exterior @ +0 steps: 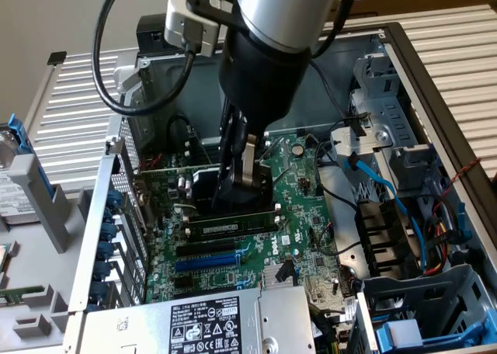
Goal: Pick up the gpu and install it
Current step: 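Insert the gpu into the slot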
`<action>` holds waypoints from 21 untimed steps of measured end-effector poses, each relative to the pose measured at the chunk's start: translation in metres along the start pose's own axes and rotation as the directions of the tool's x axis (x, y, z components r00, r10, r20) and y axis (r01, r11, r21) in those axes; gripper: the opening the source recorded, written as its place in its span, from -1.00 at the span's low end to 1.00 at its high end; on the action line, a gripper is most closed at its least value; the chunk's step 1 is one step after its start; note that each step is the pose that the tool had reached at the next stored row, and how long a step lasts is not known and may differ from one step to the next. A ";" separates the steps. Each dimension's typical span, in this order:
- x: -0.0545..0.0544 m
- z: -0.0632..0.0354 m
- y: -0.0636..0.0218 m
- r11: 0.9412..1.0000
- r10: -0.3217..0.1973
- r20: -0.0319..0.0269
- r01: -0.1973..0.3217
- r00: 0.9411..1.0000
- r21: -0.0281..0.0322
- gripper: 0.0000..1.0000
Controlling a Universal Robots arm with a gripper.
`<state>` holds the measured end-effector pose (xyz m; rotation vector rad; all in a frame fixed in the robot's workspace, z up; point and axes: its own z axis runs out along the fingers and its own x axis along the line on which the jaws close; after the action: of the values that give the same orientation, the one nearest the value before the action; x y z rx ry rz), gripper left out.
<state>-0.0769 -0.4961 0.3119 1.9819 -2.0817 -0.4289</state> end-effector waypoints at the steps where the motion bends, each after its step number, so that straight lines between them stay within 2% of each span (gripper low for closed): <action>1: 0.000 0.0018 -0.0003 1.000 0.000 0.000 0.000 1.000 0.000 -0.43; 9: 0.001 0.0175 0.0000 1.000 0.000 0.000 0.000 1.000 0.000 -0.43; 15: 0.001 0.0200 -0.0005 1.000 0.000 0.000 0.000 1.000 0.000 -0.43; 21: 0.001 0.0307 -0.0018 1.000 0.001 0.000 -0.001 1.000 0.000 -0.43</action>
<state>-0.0865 -0.4958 0.2826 1.9812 -2.0829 -0.4286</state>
